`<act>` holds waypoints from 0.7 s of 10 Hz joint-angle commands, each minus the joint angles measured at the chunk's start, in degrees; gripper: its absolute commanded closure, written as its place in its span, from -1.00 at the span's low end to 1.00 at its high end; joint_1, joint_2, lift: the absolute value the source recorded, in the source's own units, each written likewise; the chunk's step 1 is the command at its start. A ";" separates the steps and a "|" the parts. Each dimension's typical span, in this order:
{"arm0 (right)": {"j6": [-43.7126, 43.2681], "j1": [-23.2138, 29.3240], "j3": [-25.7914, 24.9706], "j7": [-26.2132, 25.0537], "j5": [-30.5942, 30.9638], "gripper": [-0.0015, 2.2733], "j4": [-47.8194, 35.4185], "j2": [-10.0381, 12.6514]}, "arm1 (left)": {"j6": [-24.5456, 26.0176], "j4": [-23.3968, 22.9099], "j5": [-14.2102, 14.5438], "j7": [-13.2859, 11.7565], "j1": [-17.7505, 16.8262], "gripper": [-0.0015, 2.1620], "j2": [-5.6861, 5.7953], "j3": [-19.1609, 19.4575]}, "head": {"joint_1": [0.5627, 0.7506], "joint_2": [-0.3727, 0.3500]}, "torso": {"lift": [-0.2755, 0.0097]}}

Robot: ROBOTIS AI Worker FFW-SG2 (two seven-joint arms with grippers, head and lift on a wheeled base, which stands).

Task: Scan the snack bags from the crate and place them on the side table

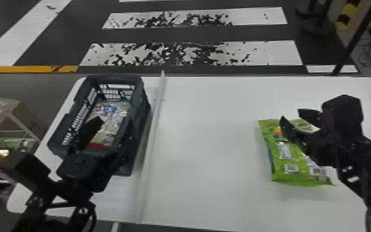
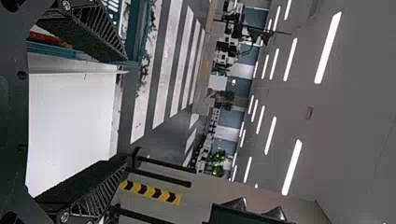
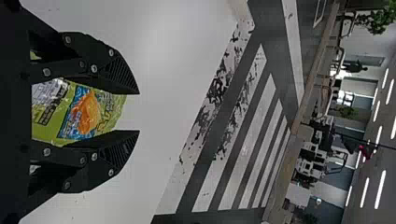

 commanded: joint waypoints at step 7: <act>1.85 11.74 -25.87 2.77 -13.31 -0.94 -4.18 -0.38 | 2.26 -1.76 -8.88 10.20 -1.10 -0.92 0.35 -9.37 | 0.41 -0.50 | 0.27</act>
